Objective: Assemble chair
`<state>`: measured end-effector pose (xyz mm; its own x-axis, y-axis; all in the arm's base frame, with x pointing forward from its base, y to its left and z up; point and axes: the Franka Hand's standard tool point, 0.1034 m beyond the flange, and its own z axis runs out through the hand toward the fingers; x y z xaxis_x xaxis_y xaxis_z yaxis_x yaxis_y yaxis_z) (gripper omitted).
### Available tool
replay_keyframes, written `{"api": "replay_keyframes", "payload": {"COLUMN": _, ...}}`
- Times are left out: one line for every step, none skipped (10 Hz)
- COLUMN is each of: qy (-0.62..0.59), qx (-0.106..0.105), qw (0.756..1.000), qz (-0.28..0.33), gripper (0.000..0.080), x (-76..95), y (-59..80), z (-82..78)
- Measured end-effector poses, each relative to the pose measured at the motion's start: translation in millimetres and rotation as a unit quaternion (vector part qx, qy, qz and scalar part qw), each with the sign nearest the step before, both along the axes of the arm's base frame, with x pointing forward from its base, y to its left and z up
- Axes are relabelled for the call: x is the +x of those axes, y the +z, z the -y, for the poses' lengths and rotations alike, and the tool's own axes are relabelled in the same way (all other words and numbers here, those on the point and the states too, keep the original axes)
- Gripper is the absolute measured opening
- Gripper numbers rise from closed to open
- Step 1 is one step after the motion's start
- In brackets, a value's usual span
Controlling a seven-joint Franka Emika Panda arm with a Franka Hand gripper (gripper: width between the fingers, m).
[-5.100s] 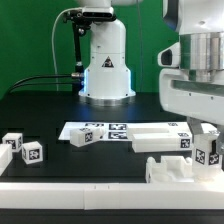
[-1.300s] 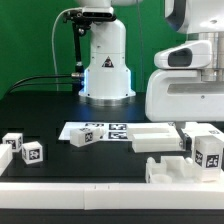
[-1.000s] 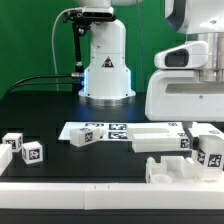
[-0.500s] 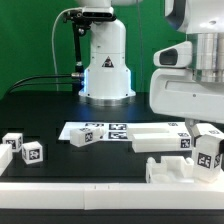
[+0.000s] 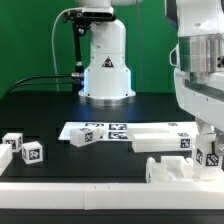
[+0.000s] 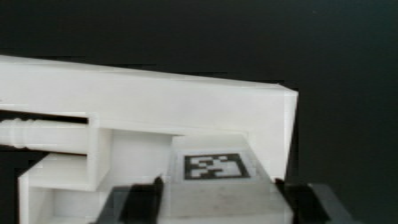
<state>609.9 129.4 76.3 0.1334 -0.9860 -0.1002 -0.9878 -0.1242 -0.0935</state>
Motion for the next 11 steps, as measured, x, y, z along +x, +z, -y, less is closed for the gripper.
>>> {"api": "replay_keyframes", "payload": {"qy": 0.035, "qx": -0.005, "qw": 0.999, "qz": 0.003, "gripper": 0.0357, "x": -0.1, "y": 0.0, "z": 0.0}}
{"api": "replay_keyframes", "payload": {"qy": 0.106, "qx": -0.018, "qw": 0.994, "qz": 0.01, "gripper": 0.0565, "x": -0.2, "y": 0.3, "z": -1.1}}
{"api": "replay_keyframes", "payload": {"qy": 0.184, "qx": -0.025, "qw": 0.982, "qz": 0.018, "gripper": 0.0565, "x": 0.5, "y": 2.3, "z": -0.9}}
{"api": "replay_keyframes", "payload": {"qy": 0.273, "qx": -0.037, "qw": 0.961, "qz": 0.026, "gripper": 0.0623, "x": -0.1, "y": 5.3, "z": -2.3}}
{"api": "replay_keyframes", "payload": {"qy": 0.343, "qx": -0.041, "qw": 0.938, "qz": 0.032, "gripper": 0.0642, "x": -3.9, "y": 3.5, "z": -3.7}}
{"api": "replay_keyframes", "payload": {"qy": 0.355, "qx": -0.042, "qw": 0.933, "qz": 0.032, "gripper": 0.0642, "x": -4.0, "y": 2.7, "z": -2.1}}
{"api": "replay_keyframes", "payload": {"qy": 0.382, "qx": -0.045, "qw": 0.922, "qz": 0.035, "gripper": 0.0649, "x": -3.8, "y": 2.7, "z": -1.2}}
{"api": "replay_keyframes", "payload": {"qy": 0.432, "qx": -0.051, "qw": 0.9, "qz": 0.038, "gripper": 0.0649, "x": -3.3, "y": 2.9, "z": 0.8}}
{"api": "replay_keyframes", "payload": {"qy": 0.515, "qx": -0.072, "qw": 0.853, "qz": 0.049, "gripper": 0.0649, "x": 1.5, "y": 5.0, "z": 5.7}}
{"api": "replay_keyframes", "payload": {"qy": 0.628, "qx": -0.119, "qw": 0.764, "qz": 0.082, "gripper": 0.0649, "x": 11.8, "y": 7.4, "z": 10.9}}
{"api": "replay_keyframes", "payload": {"qy": 0.662, "qx": -0.134, "qw": 0.731, "qz": 0.095, "gripper": 0.0649, "x": 11.0, "y": 4.3, "z": 14.9}}
